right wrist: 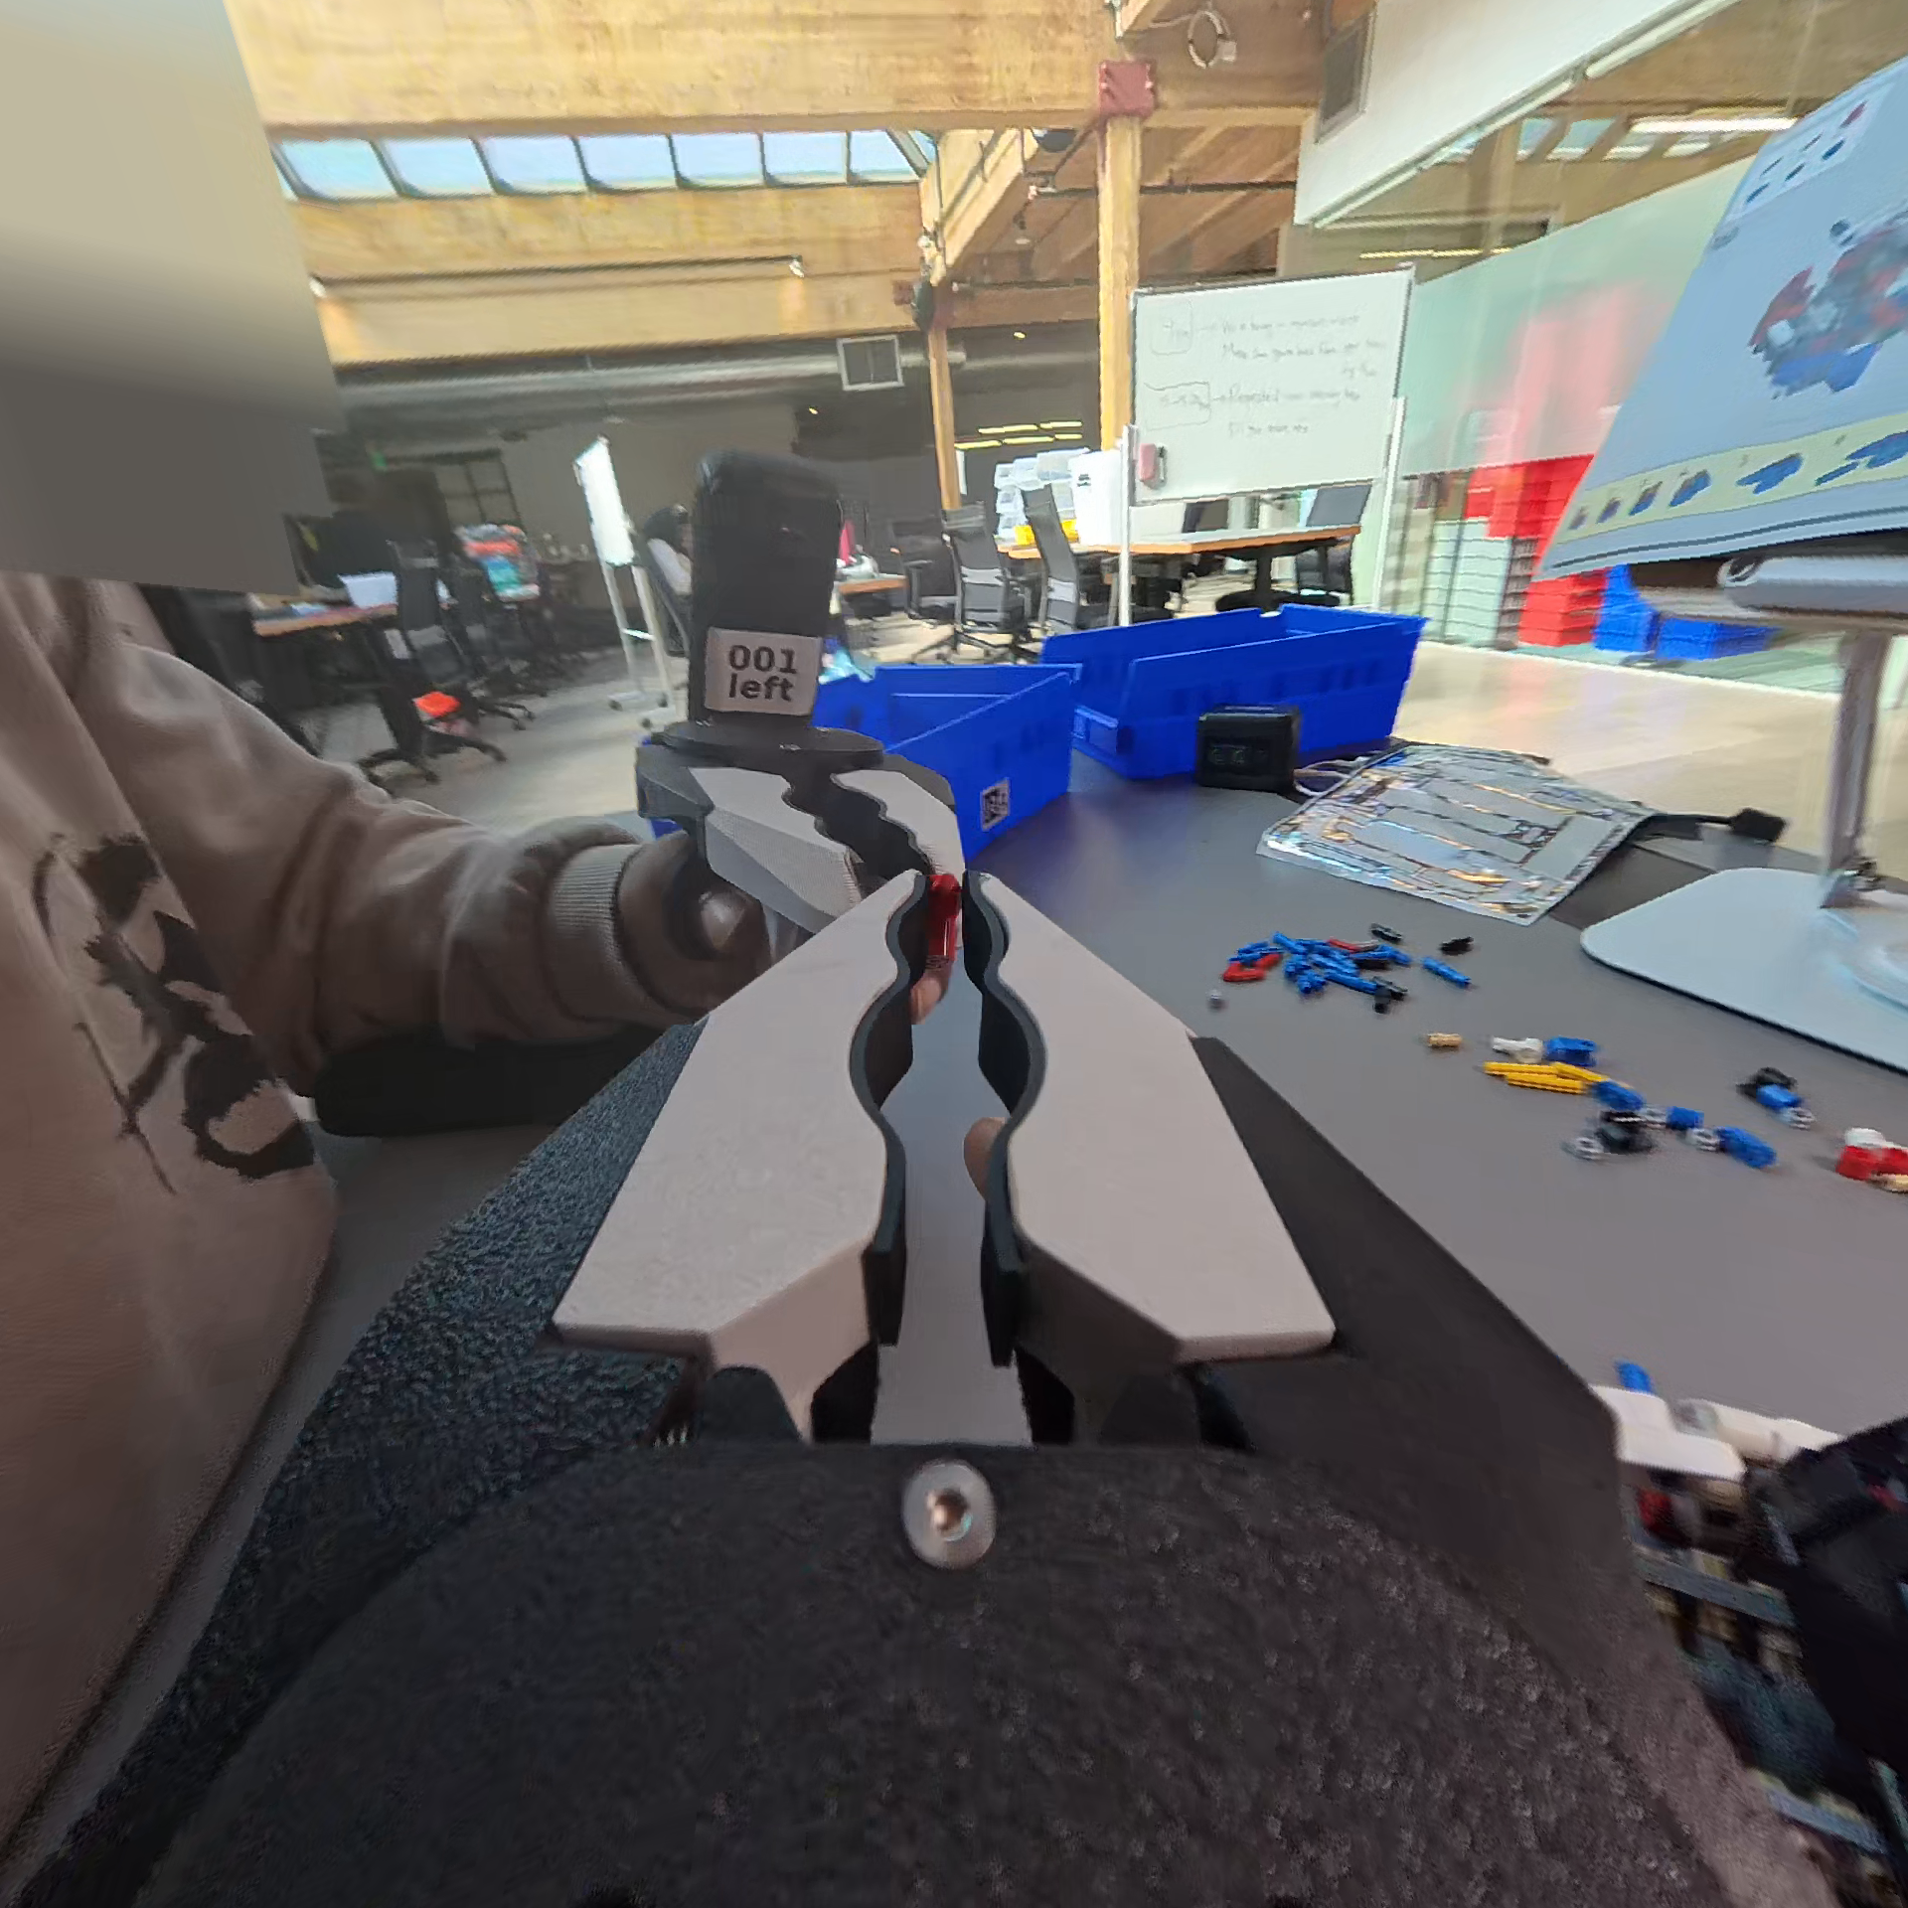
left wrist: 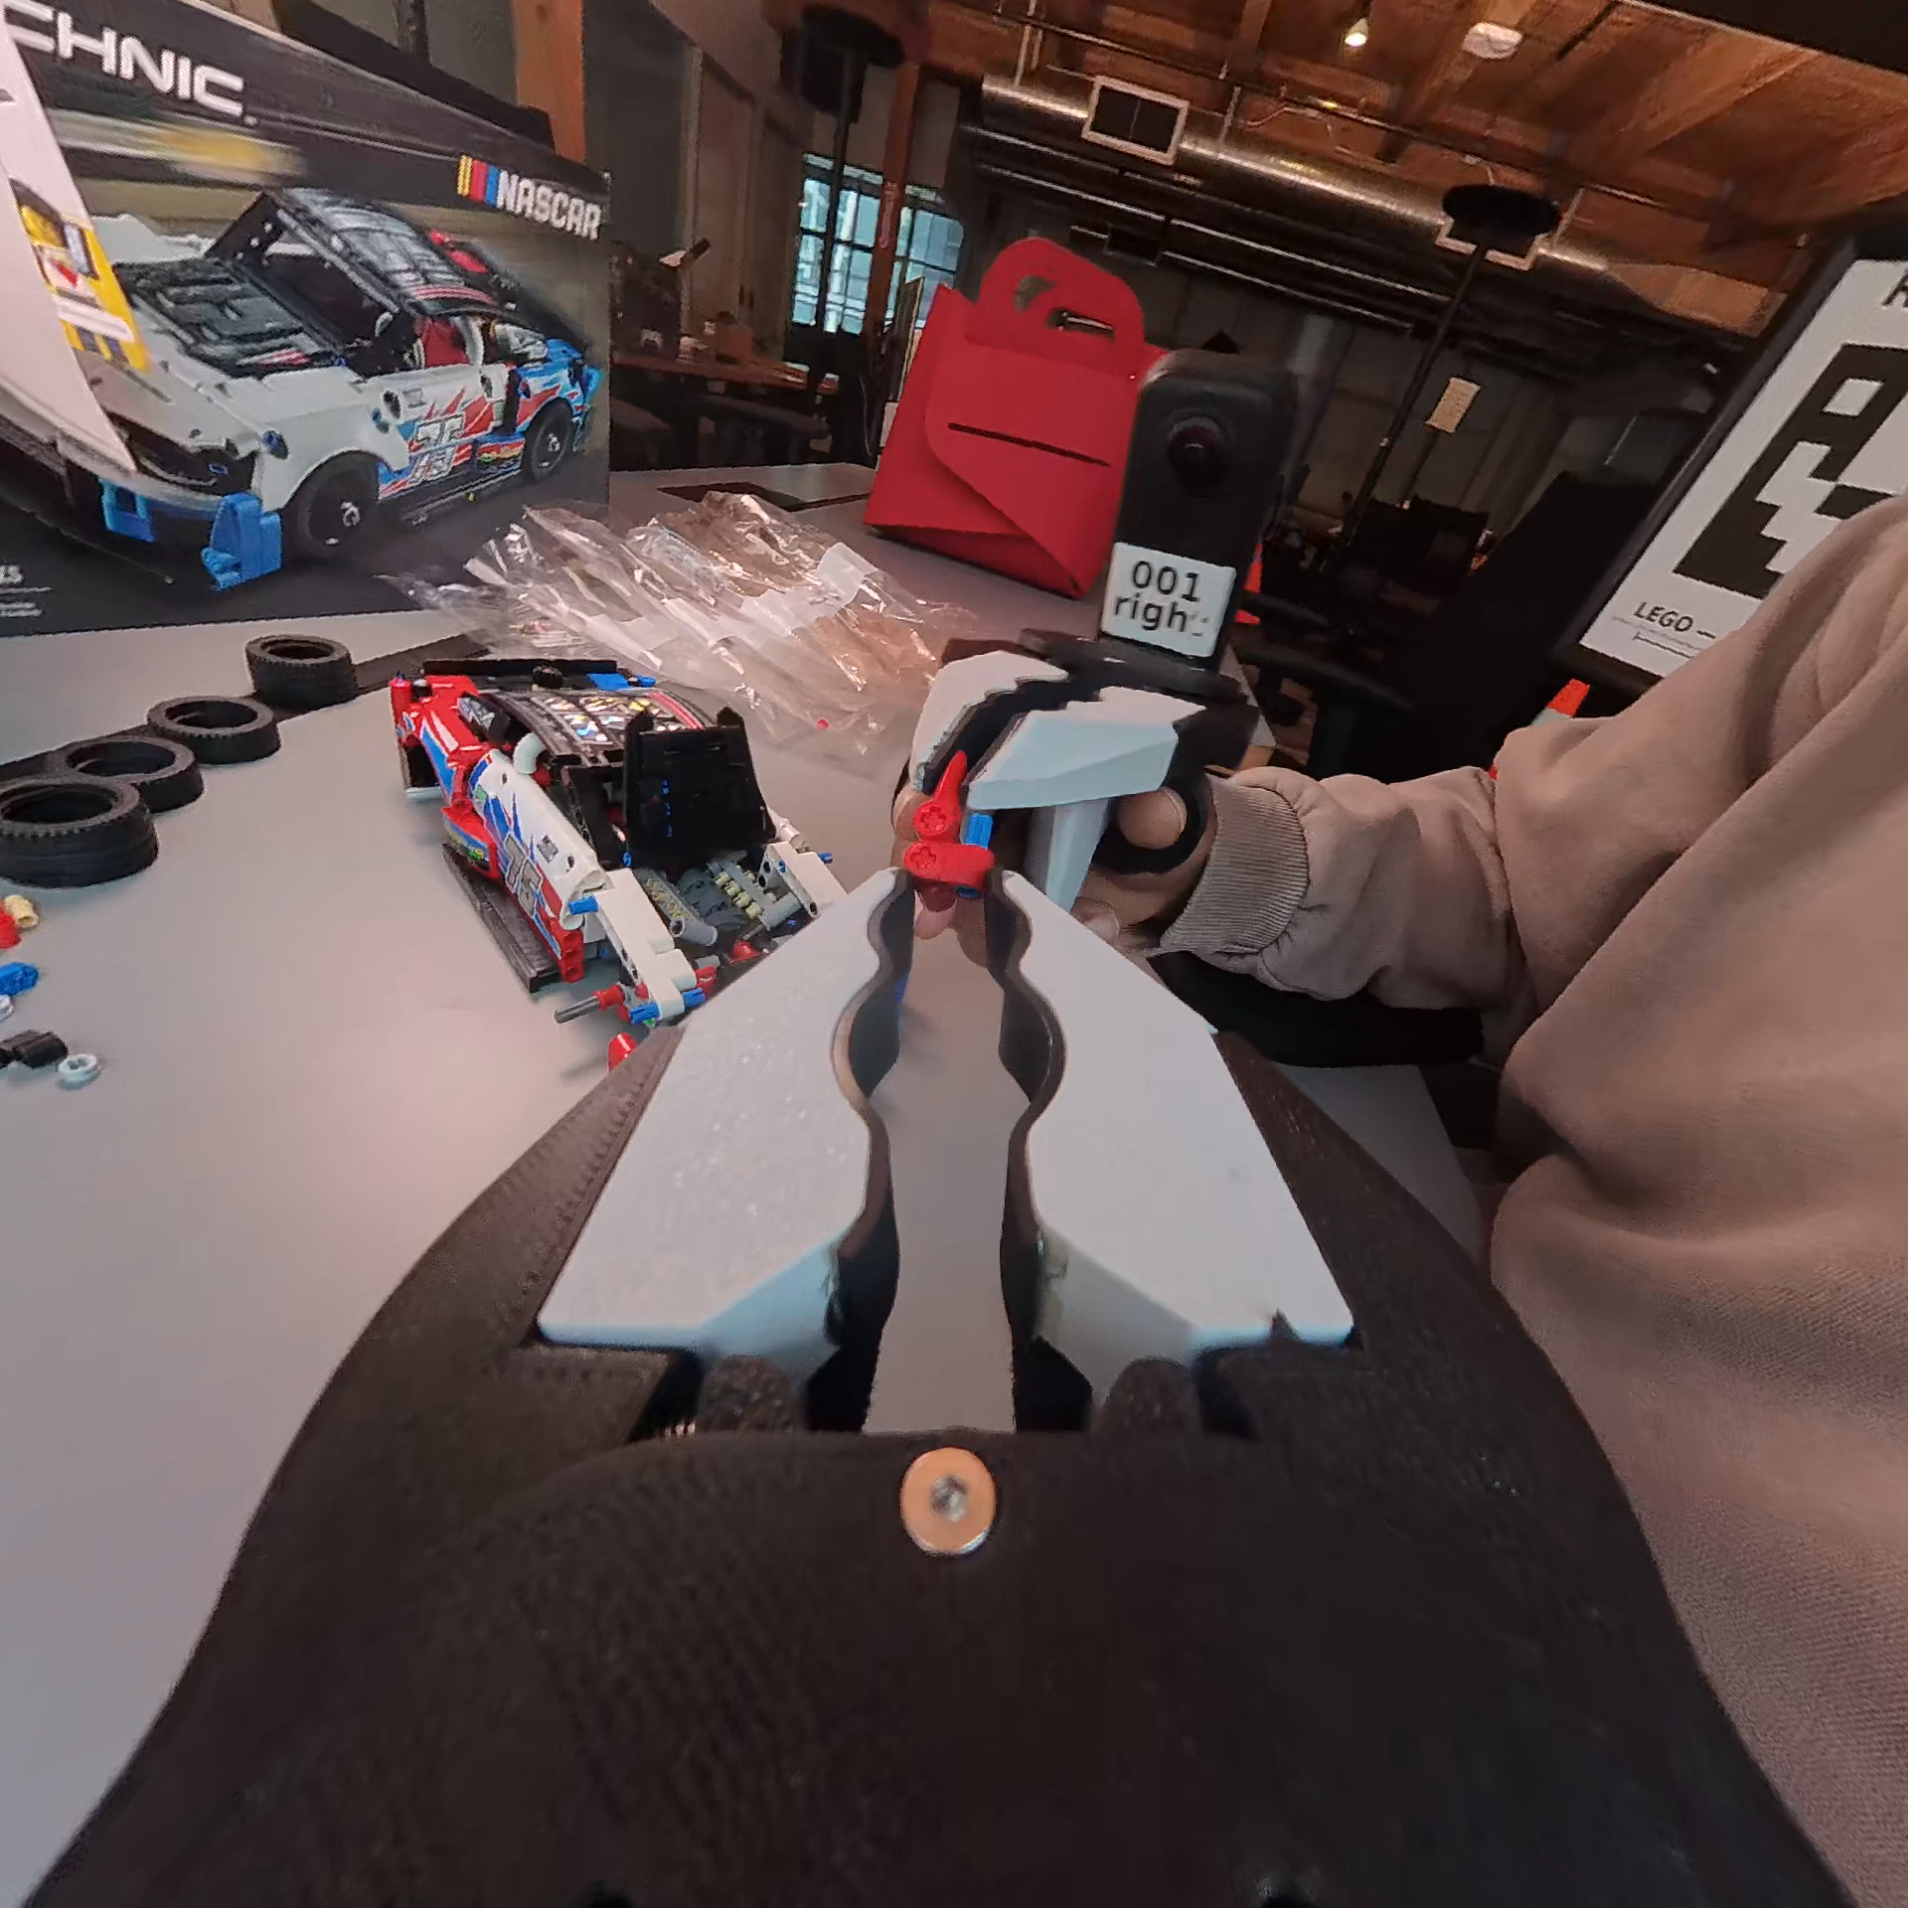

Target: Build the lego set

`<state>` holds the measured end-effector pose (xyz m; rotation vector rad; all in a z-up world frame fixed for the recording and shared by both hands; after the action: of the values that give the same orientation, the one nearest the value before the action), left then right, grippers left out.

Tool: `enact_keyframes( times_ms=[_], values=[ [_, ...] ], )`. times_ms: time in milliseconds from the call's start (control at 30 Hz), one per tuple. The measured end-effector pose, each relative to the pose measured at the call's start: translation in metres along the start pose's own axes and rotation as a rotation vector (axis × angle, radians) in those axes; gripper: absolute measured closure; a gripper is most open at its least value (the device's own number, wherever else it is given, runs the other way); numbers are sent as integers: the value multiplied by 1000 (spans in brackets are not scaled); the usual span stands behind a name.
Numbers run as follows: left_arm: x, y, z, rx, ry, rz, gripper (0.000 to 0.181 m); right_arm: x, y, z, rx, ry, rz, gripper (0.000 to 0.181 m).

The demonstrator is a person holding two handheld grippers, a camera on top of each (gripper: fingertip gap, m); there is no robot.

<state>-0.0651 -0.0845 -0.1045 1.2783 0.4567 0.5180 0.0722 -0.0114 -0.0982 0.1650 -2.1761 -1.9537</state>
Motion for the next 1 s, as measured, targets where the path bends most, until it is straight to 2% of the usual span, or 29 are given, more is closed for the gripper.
enact_keyframes(
  times_ms=[200, 267, 433, 467, 567, 633, 800, 900, 1000],
  values=[
    [-1, 4, 18, 130, -137, 28, 170, 0, -4, -1, 550, 407, 97, 177],
    [-2, 5, 23, 158, -163, 35, 170, 2, -7, -3, 666, 496, 114, 175],
    [-4, 6, 32, 216, -232, 48, 171, 5, -9, -10, 757, 618, 123, 174],
    [-4, 6, 35, 224, -257, 55, 181, 6, -10, -9, 778, 597, 124, 181],
    [2, 5, 45, 308, -268, 36, 181, 8, -11, -15, 798, 683, 151, 180],
    [2, 9, 47, 307, -278, 33, 181, 7, -3, -20, 724, 674, 161, 181],
    [-4, 10, 30, 156, -215, 78, 181, 2, 0, -2, 641, 460, 221, 180],
    [-2, 6, 20, 27, -205, 57, 155, 1, 2, 1, 455, 281, 189, 180],
    [3, 6, 17, -56, -204, 50, 149, 7, 3, -11, 185, 165, 108, 181]
  ],
)
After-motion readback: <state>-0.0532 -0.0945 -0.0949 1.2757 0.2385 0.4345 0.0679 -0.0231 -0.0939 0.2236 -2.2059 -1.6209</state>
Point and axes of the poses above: each gripper's, where its closed fingertips meet, x out along the fingers, y out of its top, z = x × y across the jaws, the point moved 8 cm from there along -x, back along the fingers, and after that the axes turned 1 degree about -z, right-handed, at the moved point
